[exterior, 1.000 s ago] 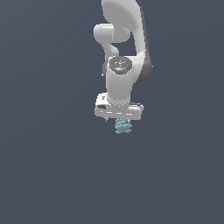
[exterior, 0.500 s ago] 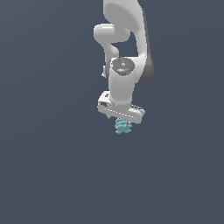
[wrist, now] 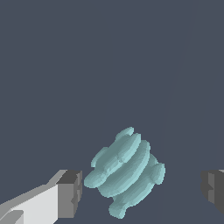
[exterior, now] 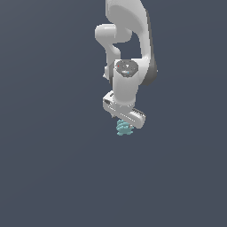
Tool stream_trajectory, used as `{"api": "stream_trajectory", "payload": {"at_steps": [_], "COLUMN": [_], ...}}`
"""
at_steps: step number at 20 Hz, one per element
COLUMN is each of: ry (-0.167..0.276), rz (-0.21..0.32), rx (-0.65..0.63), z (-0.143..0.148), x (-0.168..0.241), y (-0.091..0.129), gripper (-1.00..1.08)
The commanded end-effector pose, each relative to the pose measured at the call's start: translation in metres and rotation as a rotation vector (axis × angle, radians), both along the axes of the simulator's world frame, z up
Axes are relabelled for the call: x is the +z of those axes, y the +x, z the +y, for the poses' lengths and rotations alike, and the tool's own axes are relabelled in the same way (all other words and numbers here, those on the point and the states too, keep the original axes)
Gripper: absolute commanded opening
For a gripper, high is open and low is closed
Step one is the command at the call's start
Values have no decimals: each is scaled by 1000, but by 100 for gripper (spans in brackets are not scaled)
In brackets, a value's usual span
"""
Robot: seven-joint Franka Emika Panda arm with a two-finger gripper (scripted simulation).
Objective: Pick up the object and move it to a goal position.
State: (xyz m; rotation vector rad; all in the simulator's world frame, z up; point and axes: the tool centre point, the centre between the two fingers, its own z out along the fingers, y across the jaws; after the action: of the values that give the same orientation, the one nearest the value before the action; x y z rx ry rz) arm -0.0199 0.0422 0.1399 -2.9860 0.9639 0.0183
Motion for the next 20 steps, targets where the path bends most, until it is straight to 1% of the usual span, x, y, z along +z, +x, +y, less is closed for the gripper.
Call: {"api": "stream_trajectory", "payload": {"at_steps": [1, 20], "ry": [-1, -8], "rz": [0, -3], "rx": [-66, -560], "z": [2, 14], "x": [-2, -13], "y": [-2, -16], "gripper": [100, 100]}}
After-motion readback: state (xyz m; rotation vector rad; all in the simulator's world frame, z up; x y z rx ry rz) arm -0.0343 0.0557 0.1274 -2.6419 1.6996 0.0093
